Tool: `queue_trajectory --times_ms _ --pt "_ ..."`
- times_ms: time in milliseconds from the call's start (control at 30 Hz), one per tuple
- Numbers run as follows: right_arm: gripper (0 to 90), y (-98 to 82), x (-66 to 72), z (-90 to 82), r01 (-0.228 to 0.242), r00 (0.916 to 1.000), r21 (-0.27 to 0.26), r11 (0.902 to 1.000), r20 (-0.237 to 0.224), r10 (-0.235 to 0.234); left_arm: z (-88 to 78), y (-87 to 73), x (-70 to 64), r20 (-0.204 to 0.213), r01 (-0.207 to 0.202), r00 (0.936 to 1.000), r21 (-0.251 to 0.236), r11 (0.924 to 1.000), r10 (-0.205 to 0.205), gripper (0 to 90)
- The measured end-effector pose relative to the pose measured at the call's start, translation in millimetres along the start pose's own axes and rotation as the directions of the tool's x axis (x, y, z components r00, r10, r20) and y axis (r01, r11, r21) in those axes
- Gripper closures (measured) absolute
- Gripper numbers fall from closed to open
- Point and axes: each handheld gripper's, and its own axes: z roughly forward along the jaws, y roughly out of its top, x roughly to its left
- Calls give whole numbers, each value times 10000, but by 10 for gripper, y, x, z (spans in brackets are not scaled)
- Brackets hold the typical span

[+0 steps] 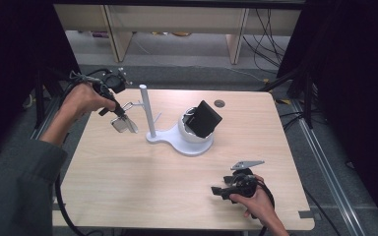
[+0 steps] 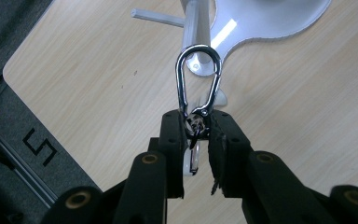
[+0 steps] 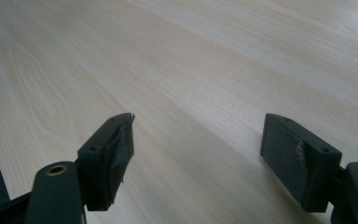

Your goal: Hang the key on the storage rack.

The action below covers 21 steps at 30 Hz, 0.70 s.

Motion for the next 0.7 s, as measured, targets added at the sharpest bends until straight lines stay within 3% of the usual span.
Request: queue_trajectory --times_ms 67,367,700 --pt "267 0 11 -4 55 9998 -53 10000 176 -54 14 22 1 -57 22 10000 -17 10000 -22 752" --pt "267 2 16 -3 71 9999 -5 10000 112 -70 124 81 44 -190 89 9998 171 9998 -86 753" --pt "267 5 17 -5 101 9999 16 9999 86 -101 279 176 13 -66 104 9999 197 9998 -103 752"
